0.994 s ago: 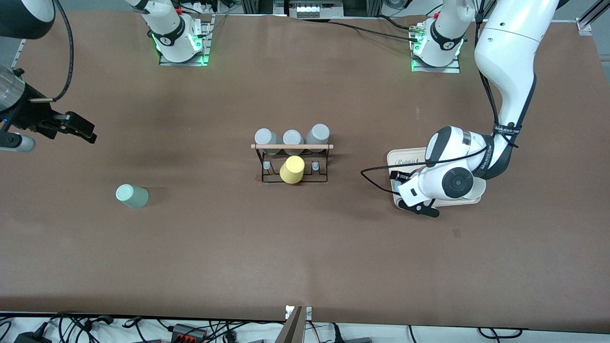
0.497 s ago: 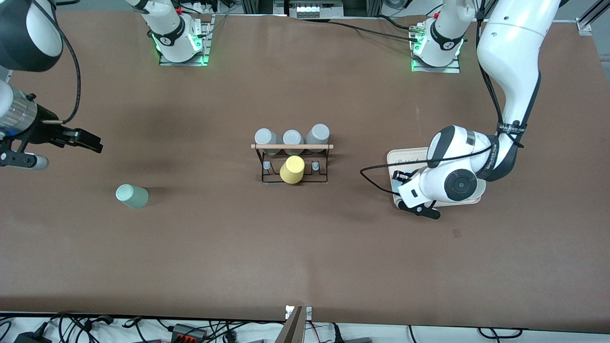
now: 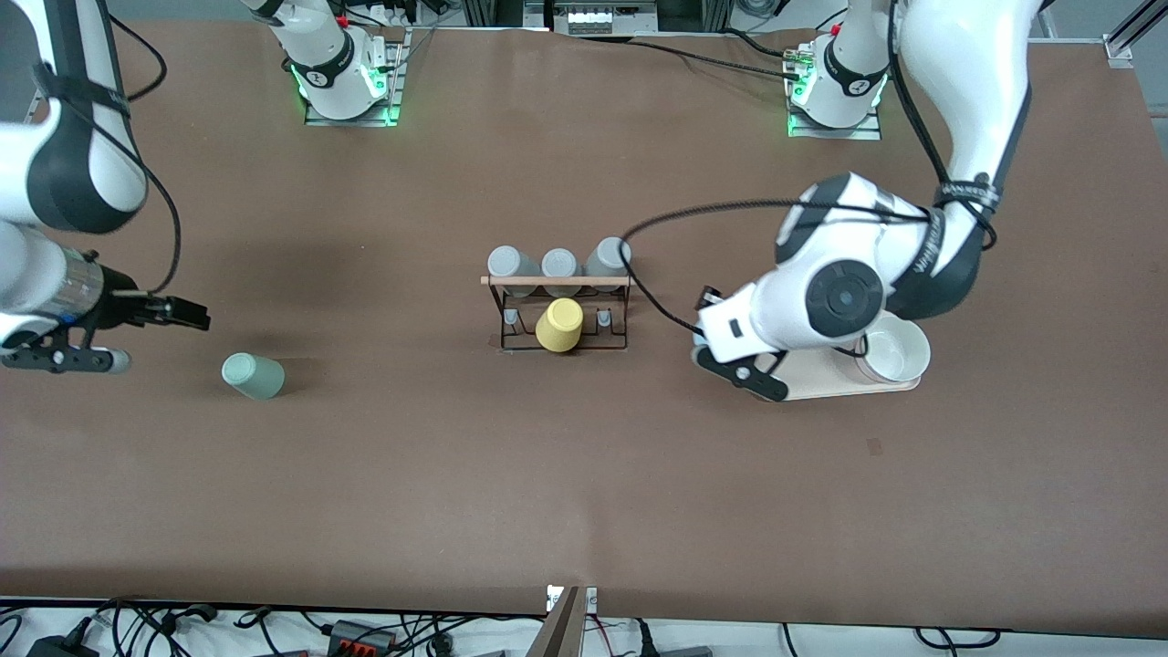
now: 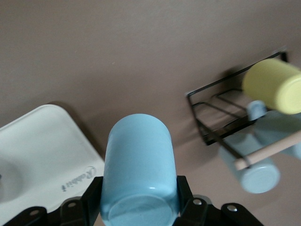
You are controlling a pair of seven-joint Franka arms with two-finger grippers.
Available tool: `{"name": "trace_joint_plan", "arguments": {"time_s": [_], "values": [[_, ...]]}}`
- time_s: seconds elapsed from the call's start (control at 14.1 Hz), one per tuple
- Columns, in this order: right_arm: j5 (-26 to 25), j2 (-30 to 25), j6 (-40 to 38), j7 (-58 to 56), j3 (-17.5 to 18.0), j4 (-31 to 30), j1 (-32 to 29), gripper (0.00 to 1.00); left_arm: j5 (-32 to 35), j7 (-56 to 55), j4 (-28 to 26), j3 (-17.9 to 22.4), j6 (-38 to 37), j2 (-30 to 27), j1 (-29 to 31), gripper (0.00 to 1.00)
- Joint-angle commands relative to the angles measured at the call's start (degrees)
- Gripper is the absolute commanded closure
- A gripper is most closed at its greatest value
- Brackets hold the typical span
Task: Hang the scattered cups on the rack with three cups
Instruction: 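Lift the blue cup with the left gripper while the right gripper reaches the teal cup, then carry the blue cup to the rack while the right gripper grasps the teal cup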
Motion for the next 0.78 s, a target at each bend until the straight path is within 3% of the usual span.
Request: {"name": "trace_joint_plan", "arguments": {"time_s": [0.0,0.35,0.71], "values": [[-0.54,2.0,9.33,-2.01,0.43,-5.25,-0.72,0.0,-0.96,-8.99,5.21,0.26,1.92,2.81,-4.72,0.99],[-0.63,9.38,20.69,-3.84,0.43,-7.11,-0.81,0.0,-1.22,-11.83,5.84,-0.09,5.11,5.55,-6.84,0.99],[-0.54,10.8,22.46,-4.91,0.43,-8.52,-1.87,0.0,-5.26,-11.83,5.75,-0.09,9.33,6.78,-7.72,0.98]]}}
